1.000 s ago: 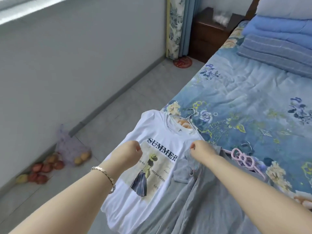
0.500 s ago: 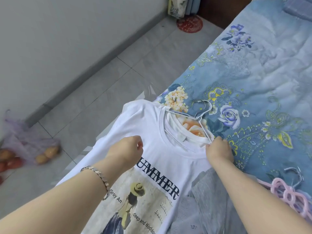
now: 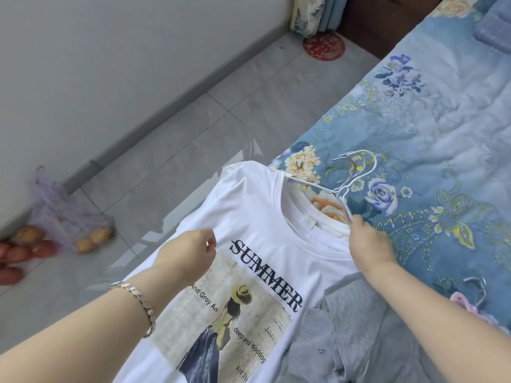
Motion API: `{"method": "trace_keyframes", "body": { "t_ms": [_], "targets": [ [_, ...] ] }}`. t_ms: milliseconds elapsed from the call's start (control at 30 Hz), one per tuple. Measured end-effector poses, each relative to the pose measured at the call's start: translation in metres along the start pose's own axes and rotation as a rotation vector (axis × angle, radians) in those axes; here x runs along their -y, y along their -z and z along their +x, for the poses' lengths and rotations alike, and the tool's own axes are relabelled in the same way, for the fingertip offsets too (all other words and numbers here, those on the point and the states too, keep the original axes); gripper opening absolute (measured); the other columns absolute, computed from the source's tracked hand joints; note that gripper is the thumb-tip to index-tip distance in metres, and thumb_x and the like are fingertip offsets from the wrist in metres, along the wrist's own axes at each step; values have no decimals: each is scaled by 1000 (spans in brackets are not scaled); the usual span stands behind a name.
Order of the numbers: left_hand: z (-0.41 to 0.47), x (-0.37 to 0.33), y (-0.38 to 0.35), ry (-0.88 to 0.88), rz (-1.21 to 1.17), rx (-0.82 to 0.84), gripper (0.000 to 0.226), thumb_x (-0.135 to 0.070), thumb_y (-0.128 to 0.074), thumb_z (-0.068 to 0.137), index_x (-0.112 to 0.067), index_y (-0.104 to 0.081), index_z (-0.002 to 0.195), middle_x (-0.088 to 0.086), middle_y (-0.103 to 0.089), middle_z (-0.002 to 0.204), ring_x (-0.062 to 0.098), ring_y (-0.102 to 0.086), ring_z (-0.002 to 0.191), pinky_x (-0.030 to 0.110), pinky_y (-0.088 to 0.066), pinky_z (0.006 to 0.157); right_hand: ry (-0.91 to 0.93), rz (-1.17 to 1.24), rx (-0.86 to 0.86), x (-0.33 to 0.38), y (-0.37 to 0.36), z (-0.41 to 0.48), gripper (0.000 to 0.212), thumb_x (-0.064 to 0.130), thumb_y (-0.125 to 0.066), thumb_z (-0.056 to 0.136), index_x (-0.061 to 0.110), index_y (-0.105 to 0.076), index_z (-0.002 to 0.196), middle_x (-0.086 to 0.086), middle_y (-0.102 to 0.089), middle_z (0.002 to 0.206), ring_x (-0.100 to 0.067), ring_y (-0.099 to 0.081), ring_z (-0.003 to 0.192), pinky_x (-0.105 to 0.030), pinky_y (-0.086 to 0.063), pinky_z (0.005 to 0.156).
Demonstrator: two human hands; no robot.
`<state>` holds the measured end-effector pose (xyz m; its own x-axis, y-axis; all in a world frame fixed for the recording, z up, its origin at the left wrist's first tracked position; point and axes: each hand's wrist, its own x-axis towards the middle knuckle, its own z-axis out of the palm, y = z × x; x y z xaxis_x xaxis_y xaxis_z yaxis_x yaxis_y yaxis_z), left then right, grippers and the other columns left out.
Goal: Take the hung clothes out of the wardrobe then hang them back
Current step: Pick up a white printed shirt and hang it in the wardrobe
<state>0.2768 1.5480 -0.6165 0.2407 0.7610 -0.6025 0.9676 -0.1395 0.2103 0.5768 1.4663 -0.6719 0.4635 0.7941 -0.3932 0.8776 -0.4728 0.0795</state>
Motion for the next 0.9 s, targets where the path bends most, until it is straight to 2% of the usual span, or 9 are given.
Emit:
{"method": "trace_keyframes", "body": {
  "t_ms": [167, 367, 433, 500, 567, 633, 733, 800, 900],
  "targets": [
    [-26, 18, 11, 17, -8, -43, 13, -20, -39, 93, -26, -51, 89, -6, -62, 93, 20, -58, 88, 31, -49, 74, -4, 339, -33, 22, 33, -15, 28, 20, -32, 102, 8, -49, 121, -26, -62, 110, -41, -57, 100, -35, -33, 68],
    [-31, 24, 16, 41, -67, -114, 16, -21, -42, 93, -22, -58, 95, -3, -62, 93, 23, -58, 89, 33, -50, 77, 260, 768, -204, 56, 45, -20, 27, 19, -47, 98, 6, -65, 115, -15, -68, 110, -31, -60, 105, -28, -37, 81],
    [-37, 27, 15, 48, -77, -136, 17, -21, -42, 93, -21, -59, 95, -2, -63, 93, 23, -59, 87, 33, -50, 76, 332, 762, -306, 62, 46, -25, 30, 23, -48, 94, 5, -68, 108, -18, -71, 99, -36, -63, 95, -35, -45, 81],
    [-48, 30, 16, 46, -59, -172, 18, -21, -41, 93, -22, -58, 97, -4, -65, 93, 23, -59, 86, 31, -49, 72, 445, 711, -423, 71, 52, -38, 33, 26, -48, 90, 6, -71, 101, -16, -73, 85, -34, -65, 81, -39, -52, 72],
    [-64, 31, 20, 24, -41, -261, 19, -20, -41, 93, -23, -58, 102, -5, -65, 97, 21, -59, 89, 29, -46, 70, 606, 603, -578, 80, 61, -56, 30, 23, -47, 87, 7, -72, 93, -8, -70, 66, -18, -58, 64, -34, -46, 63],
    [-82, 31, 28, -11, -91, -391, 19, -20, -45, 93, -21, -56, 108, -6, -62, 99, 20, -58, 91, 29, -44, 70, 769, 466, -732, 88, 75, -77, 26, 18, -49, 84, 11, -74, 87, -1, -60, 50, -18, -49, 47, -29, -36, 57],
    [-112, 29, 47, -99, -141, -599, 31, -20, -60, 86, -9, -53, 115, 4, -56, 103, 29, -56, 93, 34, -43, 69, 926, 277, -857, 90, 100, -110, 25, 21, -50, 87, 20, -75, 84, 3, -52, 47, -19, -46, 38, -25, -36, 48],
    [-128, 34, 56, -131, -106, -676, 46, -23, -68, 82, -5, -52, 120, 12, -53, 114, 36, -52, 101, 41, -43, 79, 976, 252, -833, 89, 109, -134, 17, 18, -58, 81, 25, -71, 89, 3, -51, 48, -18, -48, 39, -25, -40, 45],
    [-153, 41, 68, -139, -93, -423, 31, -36, -47, 96, -23, -56, 122, -7, -52, 127, 24, -41, 125, 37, -30, 96, 1019, 350, -734, 85, 111, -164, 21, 17, -55, 82, 26, -54, 101, 1, -59, 53, -20, -57, 43, -22, -43, 38]
  ]
}}
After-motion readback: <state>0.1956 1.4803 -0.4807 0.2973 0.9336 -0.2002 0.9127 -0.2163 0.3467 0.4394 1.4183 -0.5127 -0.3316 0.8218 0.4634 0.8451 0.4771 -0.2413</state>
